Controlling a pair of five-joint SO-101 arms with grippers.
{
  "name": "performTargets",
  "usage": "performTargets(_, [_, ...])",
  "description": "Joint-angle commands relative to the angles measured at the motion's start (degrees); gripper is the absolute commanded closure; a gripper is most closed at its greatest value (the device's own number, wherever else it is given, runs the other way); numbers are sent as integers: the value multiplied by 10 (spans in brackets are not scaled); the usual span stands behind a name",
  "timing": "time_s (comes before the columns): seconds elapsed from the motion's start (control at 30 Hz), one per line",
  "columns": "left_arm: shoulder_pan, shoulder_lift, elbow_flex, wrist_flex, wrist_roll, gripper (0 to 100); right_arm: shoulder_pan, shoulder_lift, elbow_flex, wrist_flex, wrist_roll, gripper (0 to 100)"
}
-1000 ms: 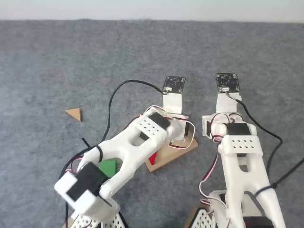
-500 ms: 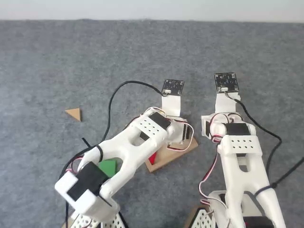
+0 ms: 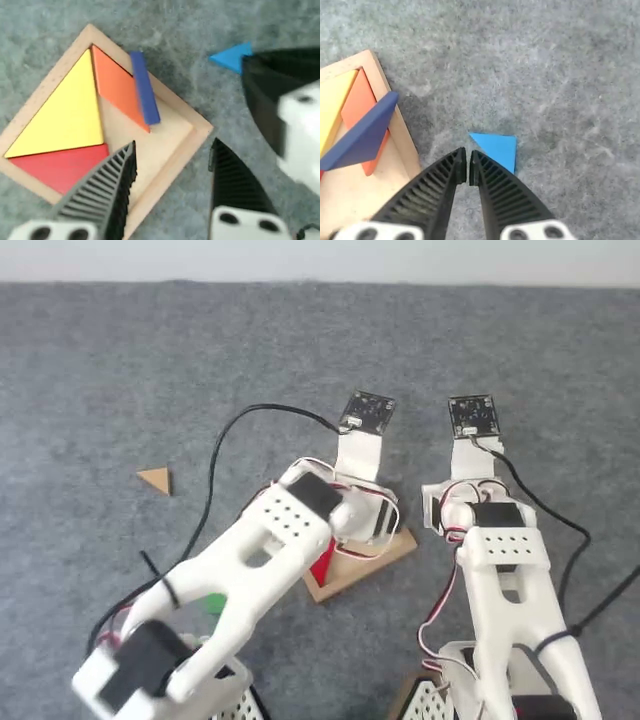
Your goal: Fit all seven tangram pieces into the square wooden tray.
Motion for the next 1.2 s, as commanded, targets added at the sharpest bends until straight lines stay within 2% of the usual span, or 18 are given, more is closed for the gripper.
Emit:
performTargets(0.0, [-35,-94,-36,55,-12,765,-15,-26,-5,-9,11,978])
performTargets(0.1, [-111,-208,-44,110,-41,765,-38,-27,-10,-5,16,977])
performTargets(0.23, [-293,-375,-36,147,-51,768,-63,-26,-47,26,33,977])
performTargets(0.3, [-379,-425,8,142,-50,769,-87,-26,-55,25,35,977])
performTargets(0.37, [-423,-448,77,121,-54,780,-120,-22,-56,27,60,977])
performTargets(0.43, [-452,-449,157,66,-75,822,-145,-3,-56,21,84,977])
performTargets(0.57, [-484,-449,290,-69,-101,930,-155,69,-79,-20,91,977])
performTargets(0.67, [-498,-449,371,-174,-133,943,-160,124,-101,-44,95,977])
performTargets(0.73, [-501,-447,402,-223,-154,945,-173,156,-109,-63,127,977])
performTargets(0.93, [-496,-447,415,-227,-159,945,-209,190,-113,-71,156,977])
performTargets(1.17, [-496,-447,415,-227,-160,945,-196,150,-113,-49,157,977])
